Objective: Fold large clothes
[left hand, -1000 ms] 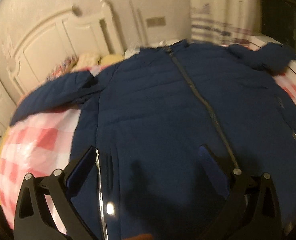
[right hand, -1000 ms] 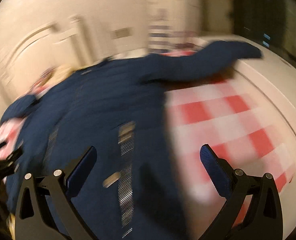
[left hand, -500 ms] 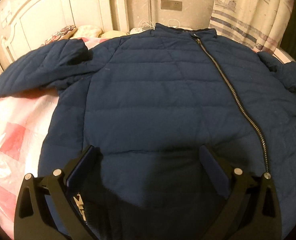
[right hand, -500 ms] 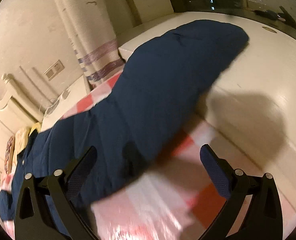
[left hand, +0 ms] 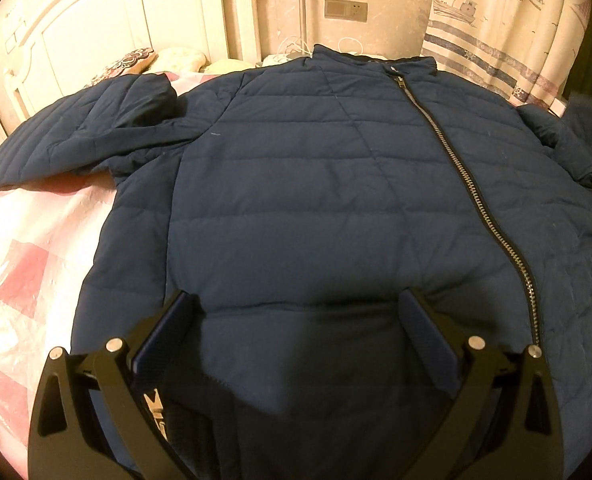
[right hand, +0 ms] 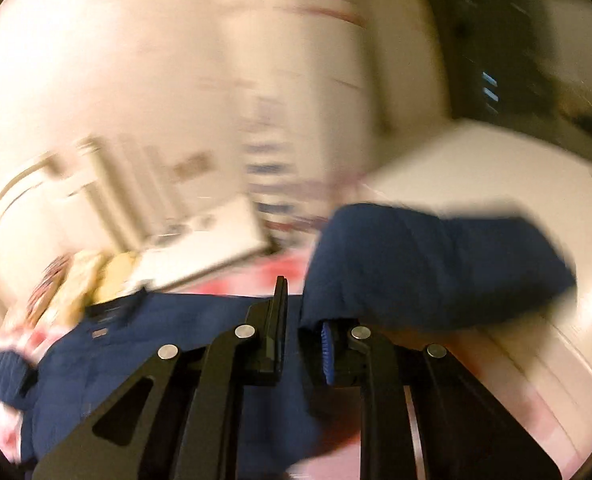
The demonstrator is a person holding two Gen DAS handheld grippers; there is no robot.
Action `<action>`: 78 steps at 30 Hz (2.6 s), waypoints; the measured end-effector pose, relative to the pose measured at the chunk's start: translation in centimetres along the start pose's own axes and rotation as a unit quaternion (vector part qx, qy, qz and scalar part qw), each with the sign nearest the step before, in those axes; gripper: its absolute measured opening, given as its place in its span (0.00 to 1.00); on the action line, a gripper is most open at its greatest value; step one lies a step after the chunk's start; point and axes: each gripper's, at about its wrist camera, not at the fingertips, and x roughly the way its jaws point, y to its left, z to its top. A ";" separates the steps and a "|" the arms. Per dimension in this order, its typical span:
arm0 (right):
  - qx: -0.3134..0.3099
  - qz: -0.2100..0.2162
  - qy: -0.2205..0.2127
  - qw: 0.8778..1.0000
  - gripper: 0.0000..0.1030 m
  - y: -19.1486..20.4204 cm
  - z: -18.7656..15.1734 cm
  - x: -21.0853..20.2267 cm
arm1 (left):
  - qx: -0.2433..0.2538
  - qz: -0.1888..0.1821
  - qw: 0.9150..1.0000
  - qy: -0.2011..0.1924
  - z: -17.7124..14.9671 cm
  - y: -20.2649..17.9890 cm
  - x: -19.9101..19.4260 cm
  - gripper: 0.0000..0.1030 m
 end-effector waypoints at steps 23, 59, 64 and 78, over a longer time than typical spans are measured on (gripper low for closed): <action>-0.133 0.153 0.173 0.964 0.79 11.8 -11.4 -3.1 | -0.003 -0.003 1.000 -0.003 0.1 0.3 0.0 0.98; -0.092 0.106 0.122 0.983 0.70 9.3 -4.1 -5.3 | -0.035 -0.043 0.998 -0.017 0.1 1.4 -0.5 0.98; -0.063 0.041 0.172 0.982 0.70 2.4 -7.9 -2.9 | -0.109 -0.170 0.979 -0.001 2.5 3.4 -1.0 0.93; -0.046 0.045 0.182 0.981 0.71 2.1 -10.0 -1.8 | -0.120 -0.034 0.992 -0.007 11.2 1.9 4.9 0.14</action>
